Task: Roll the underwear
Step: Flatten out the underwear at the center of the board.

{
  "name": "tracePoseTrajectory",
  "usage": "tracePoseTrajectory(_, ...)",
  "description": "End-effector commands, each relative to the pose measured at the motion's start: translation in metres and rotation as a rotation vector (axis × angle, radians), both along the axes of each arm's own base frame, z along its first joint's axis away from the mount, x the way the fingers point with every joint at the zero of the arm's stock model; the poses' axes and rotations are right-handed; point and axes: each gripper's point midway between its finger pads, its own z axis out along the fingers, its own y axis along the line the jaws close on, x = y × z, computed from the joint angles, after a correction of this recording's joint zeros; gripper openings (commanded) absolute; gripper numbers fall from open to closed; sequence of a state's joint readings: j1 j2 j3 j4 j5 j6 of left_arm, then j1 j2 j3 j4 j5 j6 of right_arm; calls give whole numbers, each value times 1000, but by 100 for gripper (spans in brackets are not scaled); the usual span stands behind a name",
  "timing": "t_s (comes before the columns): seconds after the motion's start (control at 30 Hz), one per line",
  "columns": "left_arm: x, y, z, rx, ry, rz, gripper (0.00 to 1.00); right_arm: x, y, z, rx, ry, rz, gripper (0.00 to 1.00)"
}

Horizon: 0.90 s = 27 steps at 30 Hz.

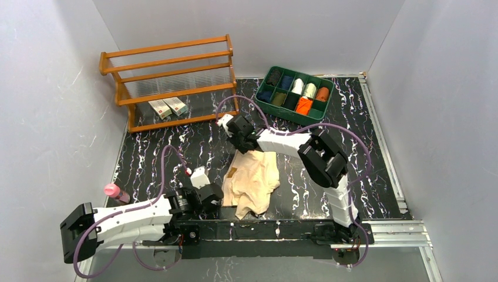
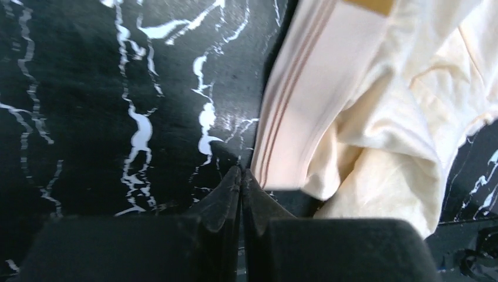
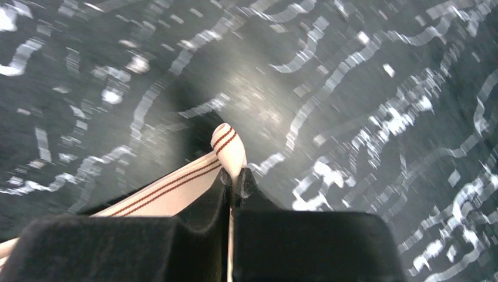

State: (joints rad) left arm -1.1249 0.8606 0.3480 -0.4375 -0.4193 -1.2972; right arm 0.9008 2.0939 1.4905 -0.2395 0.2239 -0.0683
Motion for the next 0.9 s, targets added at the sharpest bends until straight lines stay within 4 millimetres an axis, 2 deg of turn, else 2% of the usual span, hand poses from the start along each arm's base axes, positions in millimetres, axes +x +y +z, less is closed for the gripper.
tracePoseTrajectory(0.0, 23, 34, 29, 165, -104, 36, 0, 21, -69, 57, 93, -50, -305, 1)
tracePoseTrajectory(0.1, 34, 37, 33, 202, -97, 16, 0, 11, -89, 63, 129, -23, -377, 1)
tracePoseTrajectory(0.23, 53, 39, 31, 209, -32, 1, 0, -10, -125, 59, 114, 22, -512, 1)
tracePoseTrajectory(0.3, 62, 35, 32, 199, -18, -11, 6, -19, -141, 59, 114, 22, -571, 1)
tracePoseTrajectory(0.37, 70, 28, 34, 189, -14, -33, 19, -26, -154, 64, 143, 11, -633, 1)
tracePoseTrajectory(0.4, 75, 20, 34, 173, -14, -60, 33, -31, -154, 74, 198, 8, -639, 1)
tracePoseTrajectory(0.47, 82, 3, 36, 122, -26, -103, 54, -40, -147, 90, 306, 18, -608, 1)
tracePoseTrajectory(0.5, 85, -5, 33, 100, -29, -131, 62, -42, -142, 99, 362, 18, -593, 1)
tracePoseTrajectory(0.57, 94, -21, 33, 41, -38, -169, 72, -47, -143, 102, 382, 28, -585, 1)
tracePoseTrajectory(0.67, 107, -35, 30, 15, -28, -194, 76, -47, -152, 93, 319, 36, -616, 1)
tracePoseTrajectory(0.77, 115, -47, 24, -3, -14, -239, 76, -48, -154, 81, 286, 72, -614, 1)
tracePoseTrajectory(0.87, 122, -50, 16, 22, 4, -254, 75, -47, -154, 78, 296, 87, -613, 1)
